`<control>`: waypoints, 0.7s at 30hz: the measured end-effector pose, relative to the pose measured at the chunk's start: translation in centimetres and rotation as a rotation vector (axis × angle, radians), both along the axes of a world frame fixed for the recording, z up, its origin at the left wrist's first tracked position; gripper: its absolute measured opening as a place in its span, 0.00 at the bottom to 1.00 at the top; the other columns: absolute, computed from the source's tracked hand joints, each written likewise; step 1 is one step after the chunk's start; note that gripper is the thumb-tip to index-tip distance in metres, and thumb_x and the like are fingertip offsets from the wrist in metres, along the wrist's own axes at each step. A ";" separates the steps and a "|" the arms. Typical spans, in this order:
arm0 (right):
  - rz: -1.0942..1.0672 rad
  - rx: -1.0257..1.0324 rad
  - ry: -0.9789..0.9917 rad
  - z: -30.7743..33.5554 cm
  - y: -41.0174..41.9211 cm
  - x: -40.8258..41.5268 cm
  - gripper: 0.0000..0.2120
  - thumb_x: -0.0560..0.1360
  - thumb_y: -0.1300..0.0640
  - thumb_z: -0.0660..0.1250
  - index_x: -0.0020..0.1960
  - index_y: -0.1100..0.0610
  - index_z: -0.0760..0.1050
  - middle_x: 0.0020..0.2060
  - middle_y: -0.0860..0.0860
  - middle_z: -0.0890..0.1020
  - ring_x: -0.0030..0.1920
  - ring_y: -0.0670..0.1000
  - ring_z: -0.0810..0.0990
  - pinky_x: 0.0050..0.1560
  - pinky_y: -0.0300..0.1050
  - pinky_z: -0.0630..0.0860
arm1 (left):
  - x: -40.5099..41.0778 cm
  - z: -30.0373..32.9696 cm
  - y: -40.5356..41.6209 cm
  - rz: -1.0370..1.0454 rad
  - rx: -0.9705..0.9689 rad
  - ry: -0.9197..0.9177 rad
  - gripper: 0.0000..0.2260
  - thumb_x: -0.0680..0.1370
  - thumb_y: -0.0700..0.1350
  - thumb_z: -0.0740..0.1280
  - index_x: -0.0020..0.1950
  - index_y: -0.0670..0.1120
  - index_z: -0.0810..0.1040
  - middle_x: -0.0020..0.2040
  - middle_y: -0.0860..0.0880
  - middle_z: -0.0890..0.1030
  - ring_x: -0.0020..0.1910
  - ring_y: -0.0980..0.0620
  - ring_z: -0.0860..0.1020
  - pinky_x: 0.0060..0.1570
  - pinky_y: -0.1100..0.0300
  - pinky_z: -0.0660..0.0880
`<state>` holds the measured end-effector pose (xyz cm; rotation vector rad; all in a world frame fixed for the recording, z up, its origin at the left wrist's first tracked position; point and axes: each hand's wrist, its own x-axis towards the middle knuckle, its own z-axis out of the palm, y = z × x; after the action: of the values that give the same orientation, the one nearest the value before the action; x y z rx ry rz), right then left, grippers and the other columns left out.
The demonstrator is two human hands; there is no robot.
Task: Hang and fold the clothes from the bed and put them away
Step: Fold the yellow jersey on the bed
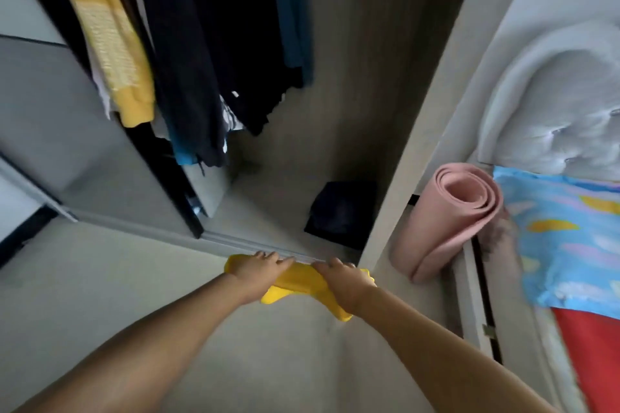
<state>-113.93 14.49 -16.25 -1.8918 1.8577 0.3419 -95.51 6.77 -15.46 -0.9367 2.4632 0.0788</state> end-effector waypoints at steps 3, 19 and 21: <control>0.026 0.011 -0.009 0.6 -4.1 4.5 0.35 0.74 0.61 0.65 0.75 0.44 0.55 0.66 0.54 0.68 0.63 0.62 0.73 0.53 0.55 0.72 | 4.9 0.3 -3.4 0.051 0.007 0.007 0.35 0.76 0.34 0.58 0.78 0.52 0.48 0.70 0.45 0.66 0.65 0.41 0.70 0.56 0.49 0.71; 0.048 0.128 -0.034 -8.5 -20.5 9.8 0.38 0.74 0.65 0.65 0.77 0.47 0.52 0.66 0.55 0.67 0.63 0.63 0.73 0.58 0.58 0.74 | 10.1 -7.0 -20.4 0.122 0.222 -0.151 0.28 0.79 0.38 0.56 0.77 0.50 0.53 0.70 0.42 0.67 0.65 0.40 0.71 0.59 0.50 0.69; 0.034 0.148 -0.031 -9.9 -23.0 9.7 0.38 0.73 0.64 0.67 0.76 0.47 0.53 0.66 0.55 0.66 0.63 0.63 0.73 0.58 0.59 0.74 | 9.6 -8.3 -23.6 0.102 0.234 -0.148 0.27 0.79 0.38 0.55 0.77 0.49 0.52 0.70 0.42 0.66 0.66 0.39 0.71 0.60 0.50 0.68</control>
<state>-104.20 -8.49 -26.17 -1.8198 1.7324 0.4464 -85.87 -16.78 -23.79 -0.9295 2.2131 0.3144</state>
